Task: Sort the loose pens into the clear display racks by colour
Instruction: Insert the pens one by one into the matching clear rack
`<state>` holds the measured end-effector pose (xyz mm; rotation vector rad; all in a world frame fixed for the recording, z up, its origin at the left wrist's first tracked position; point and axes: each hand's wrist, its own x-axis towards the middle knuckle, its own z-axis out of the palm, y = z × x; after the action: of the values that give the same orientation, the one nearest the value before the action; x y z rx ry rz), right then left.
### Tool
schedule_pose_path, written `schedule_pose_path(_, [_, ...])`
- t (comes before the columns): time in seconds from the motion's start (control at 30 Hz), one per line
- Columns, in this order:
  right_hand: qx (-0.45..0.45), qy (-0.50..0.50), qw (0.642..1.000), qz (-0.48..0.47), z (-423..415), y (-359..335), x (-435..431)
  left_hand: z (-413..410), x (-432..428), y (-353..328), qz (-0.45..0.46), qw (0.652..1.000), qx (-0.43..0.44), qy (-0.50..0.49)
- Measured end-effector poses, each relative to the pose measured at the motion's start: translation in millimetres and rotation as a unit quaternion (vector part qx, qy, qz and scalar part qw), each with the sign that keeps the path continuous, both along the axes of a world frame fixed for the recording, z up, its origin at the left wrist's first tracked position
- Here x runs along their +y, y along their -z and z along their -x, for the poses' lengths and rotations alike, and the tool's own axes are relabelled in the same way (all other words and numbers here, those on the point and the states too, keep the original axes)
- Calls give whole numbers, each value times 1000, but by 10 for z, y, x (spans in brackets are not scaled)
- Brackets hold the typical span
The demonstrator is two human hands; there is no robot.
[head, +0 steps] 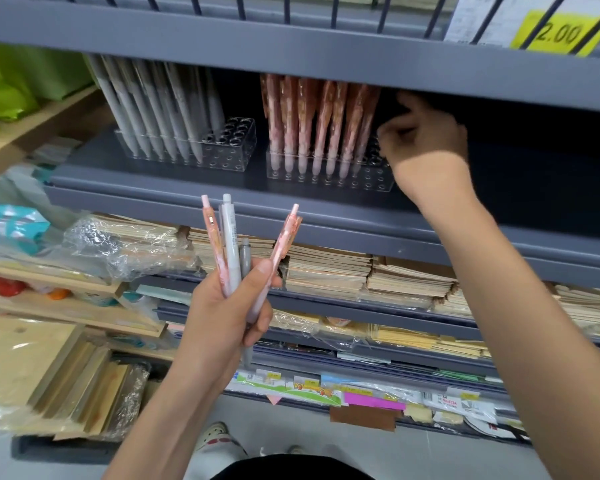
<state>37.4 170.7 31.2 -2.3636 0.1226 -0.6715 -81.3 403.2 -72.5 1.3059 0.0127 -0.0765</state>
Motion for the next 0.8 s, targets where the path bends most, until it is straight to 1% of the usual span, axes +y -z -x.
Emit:
schedule_pose_path(0.07, [-16,-38,991,-130,203,85,37,0,-2,4,4,1000,6,-2])
schedule_pose_path(0.1, [-3,-70,982,-174,325,128,70,-1,-7,2,4,1000,9,0])
schedule_pose_path(0.13, [28,-108,974,-195,449,169,109,-4,-18,1,4,1000,11,3])
schedule_pose_path(0.2, [103,-197,951,-214,661,240,205,-10,-43,8,2,1000,9,11])
schedule_pose_path(0.27, [147,-261,925,-234,799,299,304,-16,-74,15,-3,1000,5,21])
schedule_pose_path(0.33, [157,-273,919,-237,854,349,359,-27,-105,22,-8,999,-3,37])
schedule_pose_path(0.47, [158,-253,918,-260,879,357,334,-58,-160,12,-9,998,-8,54])
schedule_pose_path(0.53, [136,-232,914,-304,859,310,267,-76,-193,-6,-10,998,-17,59])
schedule_pose_path(0.63, [65,-188,902,-382,796,176,140,-92,-223,-28,27,997,-14,70])
schedule_pose_path(0.7, [8,-155,909,-386,734,86,55,-99,-216,-37,33,997,0,72])
schedule_pose_path(0.8, [-87,-117,918,-369,624,-13,-45,-93,-209,-61,14,998,2,68])
